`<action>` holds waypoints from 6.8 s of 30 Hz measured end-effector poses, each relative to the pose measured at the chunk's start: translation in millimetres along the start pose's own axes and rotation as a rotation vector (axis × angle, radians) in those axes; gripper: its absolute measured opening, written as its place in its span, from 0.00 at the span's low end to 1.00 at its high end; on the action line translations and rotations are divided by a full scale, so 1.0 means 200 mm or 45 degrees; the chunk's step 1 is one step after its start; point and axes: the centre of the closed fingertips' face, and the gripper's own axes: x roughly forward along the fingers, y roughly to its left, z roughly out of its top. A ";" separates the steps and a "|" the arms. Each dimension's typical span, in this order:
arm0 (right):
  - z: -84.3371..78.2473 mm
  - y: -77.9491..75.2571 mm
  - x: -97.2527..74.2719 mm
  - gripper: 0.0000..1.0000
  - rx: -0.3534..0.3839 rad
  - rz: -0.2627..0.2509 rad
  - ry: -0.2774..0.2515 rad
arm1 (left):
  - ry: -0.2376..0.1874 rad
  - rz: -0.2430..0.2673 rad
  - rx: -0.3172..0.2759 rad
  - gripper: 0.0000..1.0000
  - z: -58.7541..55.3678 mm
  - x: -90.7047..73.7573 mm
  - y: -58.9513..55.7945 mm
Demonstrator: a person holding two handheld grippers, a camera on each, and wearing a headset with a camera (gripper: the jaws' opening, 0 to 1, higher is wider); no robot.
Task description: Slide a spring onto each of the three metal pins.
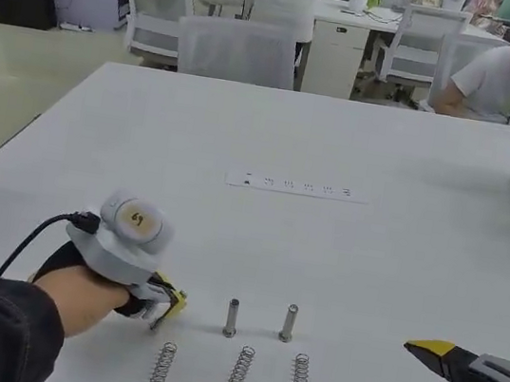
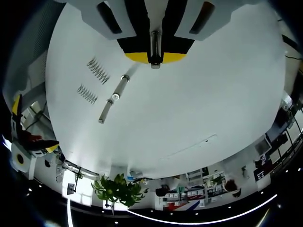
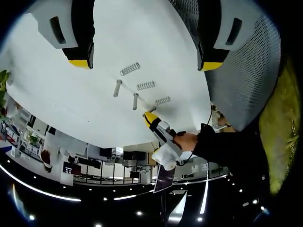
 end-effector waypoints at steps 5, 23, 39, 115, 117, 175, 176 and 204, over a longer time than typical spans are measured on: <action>0.01 0.00 0.00 0.90 -0.008 -0.001 0.001 | -0.021 0.001 -0.023 0.00 0.00 -0.01 0.01; 0.01 0.01 0.01 0.90 -0.018 0.005 0.007 | -0.067 0.002 -0.057 0.00 0.02 -0.03 0.01; 0.02 0.02 0.01 0.90 -0.029 0.009 0.011 | -0.088 -0.006 -0.088 0.00 0.02 -0.05 0.00; 0.04 0.05 0.03 0.89 -0.055 0.037 -0.004 | -0.072 0.038 -0.223 0.26 -0.20 -0.18 -0.15; 0.04 0.05 0.03 0.89 -0.056 0.038 -0.005 | -0.049 0.024 -0.224 0.26 -0.22 -0.17 -0.17; 0.05 0.06 0.04 0.89 -0.062 0.052 0.006 | 0.063 0.032 -0.015 0.03 -0.37 -0.13 -0.14; 0.06 0.06 0.04 0.89 -0.063 0.052 0.005 | 0.065 0.026 -0.015 0.03 -0.37 -0.13 -0.14; 0.23 0.15 0.06 0.83 -0.137 0.136 -0.059 | -0.225 -0.199 0.060 0.02 -0.15 -0.51 -0.34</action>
